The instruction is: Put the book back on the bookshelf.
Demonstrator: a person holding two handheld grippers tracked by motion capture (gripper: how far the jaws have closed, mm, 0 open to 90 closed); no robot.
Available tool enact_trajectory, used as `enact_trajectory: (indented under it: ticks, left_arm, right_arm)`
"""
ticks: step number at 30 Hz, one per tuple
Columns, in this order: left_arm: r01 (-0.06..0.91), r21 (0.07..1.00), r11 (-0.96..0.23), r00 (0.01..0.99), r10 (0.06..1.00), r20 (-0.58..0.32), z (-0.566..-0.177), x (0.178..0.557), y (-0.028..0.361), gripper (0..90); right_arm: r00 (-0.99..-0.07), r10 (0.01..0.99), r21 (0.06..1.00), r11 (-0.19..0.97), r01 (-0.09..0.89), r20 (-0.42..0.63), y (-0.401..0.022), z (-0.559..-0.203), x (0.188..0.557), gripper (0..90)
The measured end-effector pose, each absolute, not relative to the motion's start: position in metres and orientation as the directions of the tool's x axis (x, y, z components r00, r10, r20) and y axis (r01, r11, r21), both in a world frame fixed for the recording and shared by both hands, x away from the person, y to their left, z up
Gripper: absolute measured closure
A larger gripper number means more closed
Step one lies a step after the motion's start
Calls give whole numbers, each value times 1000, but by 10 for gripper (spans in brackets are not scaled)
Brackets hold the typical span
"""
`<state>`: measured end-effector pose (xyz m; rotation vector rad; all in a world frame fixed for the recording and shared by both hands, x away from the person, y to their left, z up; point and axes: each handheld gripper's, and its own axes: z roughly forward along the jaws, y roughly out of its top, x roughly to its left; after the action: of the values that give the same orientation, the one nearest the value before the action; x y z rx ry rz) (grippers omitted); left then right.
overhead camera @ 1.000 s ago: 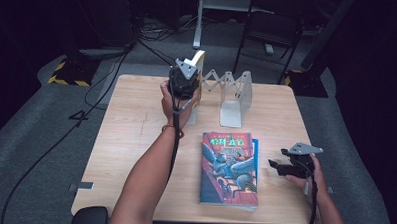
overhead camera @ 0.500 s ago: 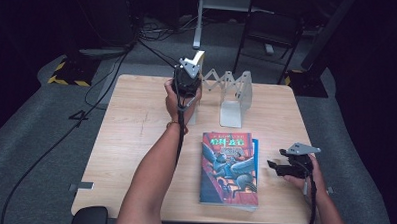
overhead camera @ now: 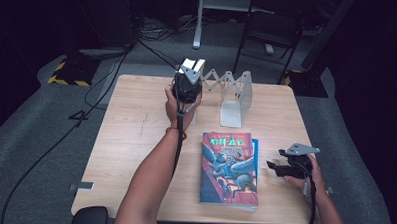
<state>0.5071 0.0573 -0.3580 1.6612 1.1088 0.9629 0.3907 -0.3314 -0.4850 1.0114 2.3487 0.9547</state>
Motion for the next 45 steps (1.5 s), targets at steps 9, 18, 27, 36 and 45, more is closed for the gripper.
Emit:
enact_trajectory:
  ticks: [9, 18, 27, 36, 45]
  left_arm:
    - [279, 921, -272, 380, 912, 154, -352, 506, 65, 679]
    - [330, 863, -382, 439, 872, 218, -343, 504, 60, 652]
    - [341, 873, -348, 413, 890, 193, -342, 505, 61, 732]
    - [333, 904, -266, 316, 935, 159, -332, 522, 57, 736]
    - [337, 908, -249, 296, 944, 149, -333, 532, 55, 732]
  right_arm:
    - [-658, 746, 721, 510, 470, -99, -330, -485, 390, 289]
    - [-665, 740, 712, 520, 472, -100, -329, -485, 390, 291]
    - [-664, 741, 708, 523, 475, -101, -329, -485, 390, 294]
    - [-669, 737, 704, 526, 476, -98, -329, -486, 390, 294]
    - [-671, 734, 707, 528, 470, -103, -329, -486, 390, 295]
